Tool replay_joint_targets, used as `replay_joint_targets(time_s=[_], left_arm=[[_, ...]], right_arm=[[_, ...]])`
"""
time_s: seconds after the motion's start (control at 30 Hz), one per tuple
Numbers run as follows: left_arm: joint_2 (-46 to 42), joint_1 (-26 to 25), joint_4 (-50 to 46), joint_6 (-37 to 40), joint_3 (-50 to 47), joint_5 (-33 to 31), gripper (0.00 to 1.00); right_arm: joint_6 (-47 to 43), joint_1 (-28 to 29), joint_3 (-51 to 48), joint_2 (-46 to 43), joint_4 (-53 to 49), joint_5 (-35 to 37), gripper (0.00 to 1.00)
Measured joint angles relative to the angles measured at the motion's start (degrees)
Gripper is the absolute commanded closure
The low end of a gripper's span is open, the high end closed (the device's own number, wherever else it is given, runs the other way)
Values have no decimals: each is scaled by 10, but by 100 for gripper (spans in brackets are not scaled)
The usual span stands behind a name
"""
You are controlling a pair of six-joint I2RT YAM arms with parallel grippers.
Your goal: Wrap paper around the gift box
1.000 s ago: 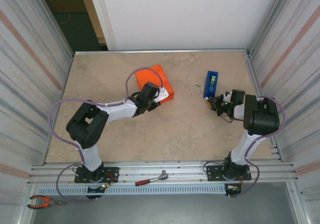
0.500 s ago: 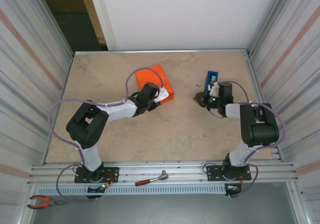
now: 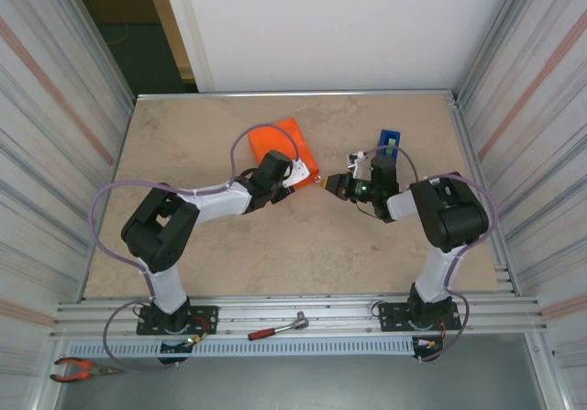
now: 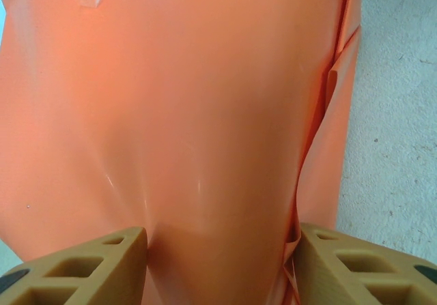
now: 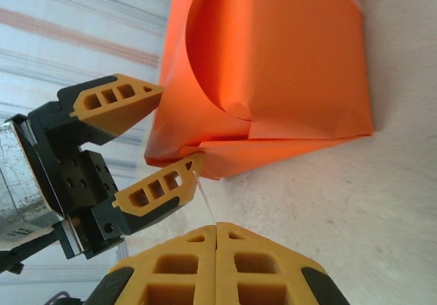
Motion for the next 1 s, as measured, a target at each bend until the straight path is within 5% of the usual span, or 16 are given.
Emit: replay_joint_targets(time_s=[0.57,1.0], left_arm=[[0,2,0,0,0,5,44],[0,2,0,0,0,5,44]], right_arm=[[77,53,-1,122,242,16,100],[97,68,22,143,283,35,100]])
